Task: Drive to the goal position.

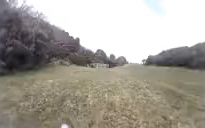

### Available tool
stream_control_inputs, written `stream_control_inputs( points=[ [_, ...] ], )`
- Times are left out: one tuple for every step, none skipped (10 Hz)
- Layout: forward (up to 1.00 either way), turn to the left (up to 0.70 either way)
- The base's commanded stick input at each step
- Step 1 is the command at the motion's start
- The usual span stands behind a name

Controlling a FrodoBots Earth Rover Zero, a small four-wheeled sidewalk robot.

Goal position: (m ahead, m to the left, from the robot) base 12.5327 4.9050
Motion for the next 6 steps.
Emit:
stream_control_inputs(
  points=[
    [1.00, -0.23],
    [1.00, 0.00],
    [1.00, 0.00],
    [1.00, 0.00],
    [1.00, 0.00],
    [1.00, 0.00]
  ],
)
